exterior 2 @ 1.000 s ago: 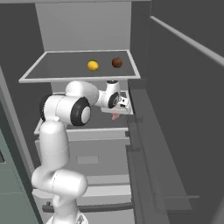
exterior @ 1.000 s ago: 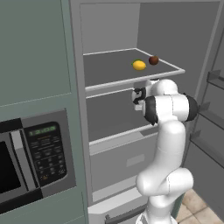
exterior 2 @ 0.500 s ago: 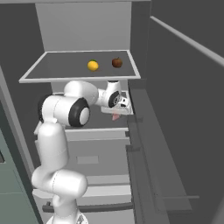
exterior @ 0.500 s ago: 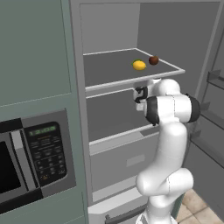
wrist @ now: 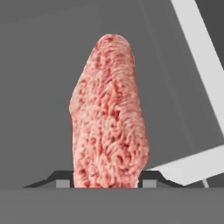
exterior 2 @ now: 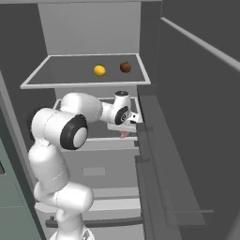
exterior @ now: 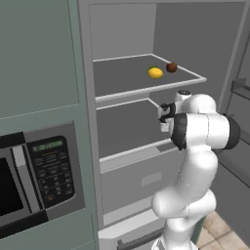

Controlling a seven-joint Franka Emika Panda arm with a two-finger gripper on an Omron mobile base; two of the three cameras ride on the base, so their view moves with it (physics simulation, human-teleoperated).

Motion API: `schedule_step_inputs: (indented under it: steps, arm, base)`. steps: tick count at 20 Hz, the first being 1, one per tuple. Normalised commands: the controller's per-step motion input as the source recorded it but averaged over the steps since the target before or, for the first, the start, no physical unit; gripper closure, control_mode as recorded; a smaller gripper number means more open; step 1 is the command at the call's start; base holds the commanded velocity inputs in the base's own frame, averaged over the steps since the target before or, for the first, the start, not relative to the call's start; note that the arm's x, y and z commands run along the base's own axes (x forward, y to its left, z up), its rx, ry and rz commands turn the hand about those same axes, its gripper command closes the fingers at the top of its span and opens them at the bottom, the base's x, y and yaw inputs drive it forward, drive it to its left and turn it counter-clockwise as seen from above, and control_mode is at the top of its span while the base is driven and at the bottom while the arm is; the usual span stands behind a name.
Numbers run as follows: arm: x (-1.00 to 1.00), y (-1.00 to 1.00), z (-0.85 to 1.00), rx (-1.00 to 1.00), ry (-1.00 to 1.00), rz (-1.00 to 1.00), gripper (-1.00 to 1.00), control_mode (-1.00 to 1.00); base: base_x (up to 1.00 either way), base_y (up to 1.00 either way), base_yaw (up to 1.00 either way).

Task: Open the fridge, remove the apple, lemon, and steak, and place them on any counter.

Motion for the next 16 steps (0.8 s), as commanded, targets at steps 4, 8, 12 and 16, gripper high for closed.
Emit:
schedule_step_inputs:
  steps: [4, 8, 12, 16]
  arm:
    - [-1.00, -0.02, 0.15, 0.00, -0.15, 0.06, 1.00, -1.00]
    - [-1.00, 0.04, 0.61, 0.00, -0.13, 0.09, 1.00, -1.00]
    - [-1.00, 0.55, 0.85, 0.00, -0.07, 0.11, 1.00, -1.00]
    - [-1.00, 0.12, 1.00, 0.00, -0.05, 0.08, 1.00, -1.00]
  base:
    - [0.00, 0.00, 0.00]
    - [0.00, 0.00, 0.00]
    - [0.00, 0.00, 0.00]
    - [0.00, 0.00, 0.00]
